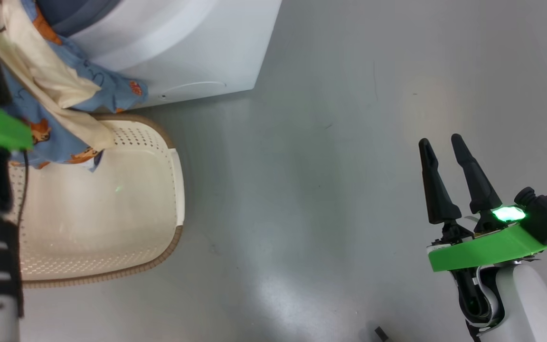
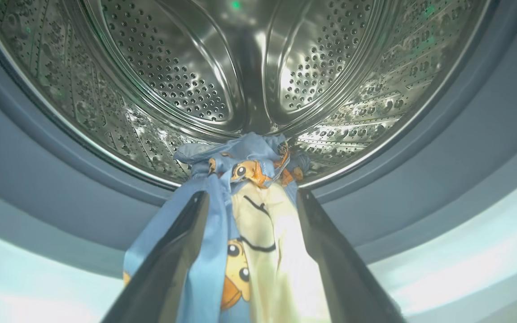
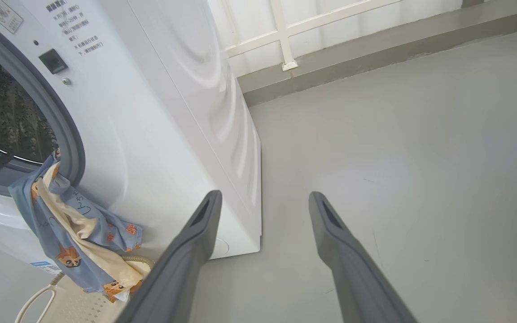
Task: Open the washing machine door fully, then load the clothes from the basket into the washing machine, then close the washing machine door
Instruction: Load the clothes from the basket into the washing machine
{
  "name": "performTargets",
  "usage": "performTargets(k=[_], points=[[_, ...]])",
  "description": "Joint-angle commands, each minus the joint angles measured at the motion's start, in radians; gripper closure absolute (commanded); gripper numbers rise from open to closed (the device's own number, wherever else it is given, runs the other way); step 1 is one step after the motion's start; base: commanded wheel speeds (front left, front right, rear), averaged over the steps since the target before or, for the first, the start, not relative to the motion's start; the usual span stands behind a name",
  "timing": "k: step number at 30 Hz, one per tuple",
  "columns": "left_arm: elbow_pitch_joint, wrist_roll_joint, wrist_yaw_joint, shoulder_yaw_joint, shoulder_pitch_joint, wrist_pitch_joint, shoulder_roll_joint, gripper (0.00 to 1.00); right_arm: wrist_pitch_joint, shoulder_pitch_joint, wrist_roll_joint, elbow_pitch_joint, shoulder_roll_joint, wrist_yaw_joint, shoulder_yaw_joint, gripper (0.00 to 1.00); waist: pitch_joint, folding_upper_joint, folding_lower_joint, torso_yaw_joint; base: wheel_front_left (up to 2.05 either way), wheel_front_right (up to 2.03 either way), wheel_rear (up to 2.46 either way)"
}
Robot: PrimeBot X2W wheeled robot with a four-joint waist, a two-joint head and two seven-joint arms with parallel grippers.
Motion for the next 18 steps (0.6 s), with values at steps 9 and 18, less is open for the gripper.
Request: performTargets(k=[9, 18], points=[[-0.209, -0.008, -0.002, 0.037, 0.275, -0.005, -0.006, 0.00, -0.005, 0.048, -0.001, -0.030, -0.024, 0.003, -0.004, 0.00, -0.005, 0.0000, 0.0000, 0.028, 0.00, 0.00, 0.00], [-0.344, -0.008, -0.002, 0.095, 0.489, -0.005, -0.078, 0.00, -0.005, 0.047, -0.002, -0.029, -0.034, 0.003, -0.003, 0.00, -0.006, 0.0000, 0.0000, 0.039, 0.00, 0.00, 0.00]])
